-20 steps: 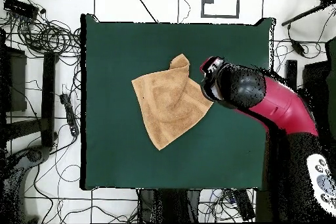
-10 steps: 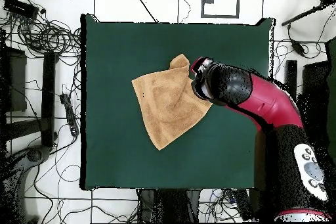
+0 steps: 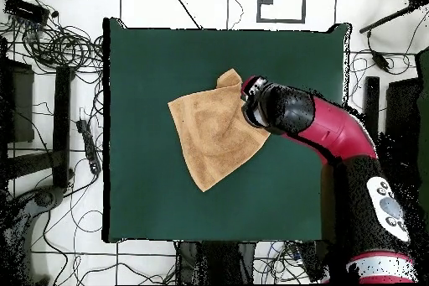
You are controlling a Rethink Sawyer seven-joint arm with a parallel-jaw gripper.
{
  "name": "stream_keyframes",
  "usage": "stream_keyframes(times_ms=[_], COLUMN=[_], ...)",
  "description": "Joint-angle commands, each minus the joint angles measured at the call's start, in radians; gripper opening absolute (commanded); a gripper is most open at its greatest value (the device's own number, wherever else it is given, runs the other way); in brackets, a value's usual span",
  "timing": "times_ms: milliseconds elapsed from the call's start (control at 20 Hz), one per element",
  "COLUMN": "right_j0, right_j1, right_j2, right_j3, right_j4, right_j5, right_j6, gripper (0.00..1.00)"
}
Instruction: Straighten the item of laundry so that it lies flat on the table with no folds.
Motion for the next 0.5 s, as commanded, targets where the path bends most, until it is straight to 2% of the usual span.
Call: stream_keyframes(times_ms=[50, 250, 500], right_j0=[0.013, 0.010, 0.036], right_j1=[0.040, 0.059, 0.055], right_j2=[0.079, 0.081, 0.031], right_j3=[0.091, 0.102, 0.118], right_j4=[-0.054, -0.049, -0.053], right_j5=[0.023, -0.021, -0.048], right_j6=[-0.020, 0.002, 0.058], gripper=[1.00, 1.00, 1.00])
